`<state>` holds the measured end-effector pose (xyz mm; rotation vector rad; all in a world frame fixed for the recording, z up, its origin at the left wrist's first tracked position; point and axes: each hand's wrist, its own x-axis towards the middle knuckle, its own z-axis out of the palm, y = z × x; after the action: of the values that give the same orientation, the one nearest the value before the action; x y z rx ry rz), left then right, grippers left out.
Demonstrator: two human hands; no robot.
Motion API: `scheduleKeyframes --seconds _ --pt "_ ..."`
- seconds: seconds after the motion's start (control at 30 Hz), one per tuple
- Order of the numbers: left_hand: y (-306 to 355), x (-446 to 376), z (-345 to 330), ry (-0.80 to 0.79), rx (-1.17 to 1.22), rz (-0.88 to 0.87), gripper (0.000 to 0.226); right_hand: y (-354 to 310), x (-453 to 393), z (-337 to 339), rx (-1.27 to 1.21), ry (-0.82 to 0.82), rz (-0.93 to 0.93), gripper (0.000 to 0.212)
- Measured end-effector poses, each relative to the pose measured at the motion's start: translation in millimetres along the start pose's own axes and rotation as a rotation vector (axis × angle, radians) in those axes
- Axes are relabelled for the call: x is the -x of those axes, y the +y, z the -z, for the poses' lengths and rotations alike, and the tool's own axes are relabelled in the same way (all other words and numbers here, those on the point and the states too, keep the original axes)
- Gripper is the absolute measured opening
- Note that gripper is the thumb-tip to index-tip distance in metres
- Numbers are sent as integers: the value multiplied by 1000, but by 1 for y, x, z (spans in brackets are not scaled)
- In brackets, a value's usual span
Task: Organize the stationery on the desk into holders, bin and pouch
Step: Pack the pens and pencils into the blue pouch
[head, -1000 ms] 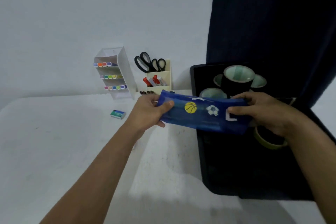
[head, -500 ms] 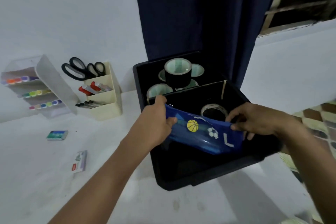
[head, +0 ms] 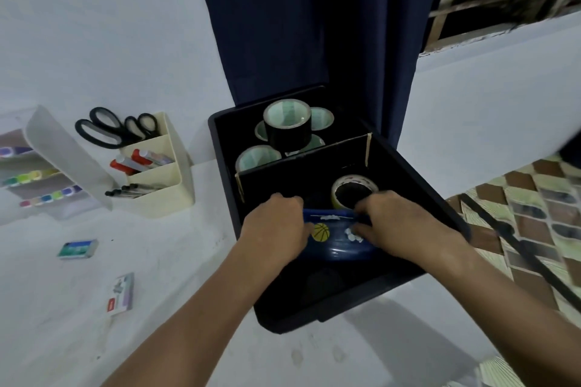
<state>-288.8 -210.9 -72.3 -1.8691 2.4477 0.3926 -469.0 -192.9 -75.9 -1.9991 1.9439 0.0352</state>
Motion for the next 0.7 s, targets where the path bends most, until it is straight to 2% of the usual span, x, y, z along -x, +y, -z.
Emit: scheduleKeyframes --seconds 0.07,0.17,0.3,0.4,0.47,0.57,0.7 --pt "3 -4 -11 -117 2 -9 44 -2 -1 -5 -71 -107 38 24" --pt "0 -11 -21 -264 -31 -13 49 -2 -1 -9 -41 -181 65 24" --pt "-2 -14 -18 -172 -136 -30 45 0 -3 -5 -169 -147 85 28" --pt "2 -11 -17 -108 -107 -30 41 1 -4 -13 -74 -59 44 29" --pt "7 -10 -24 -177 -65 -41 44 3 -5 -17 -22 -141 33 34" --pt "7 -14 -35 -341 -153 -16 54 5 -9 -12 -45 -281 45 42" --pt "1 -21 -28 -410 -162 -59 55 7 -10 -5 -14 -335 80 49"
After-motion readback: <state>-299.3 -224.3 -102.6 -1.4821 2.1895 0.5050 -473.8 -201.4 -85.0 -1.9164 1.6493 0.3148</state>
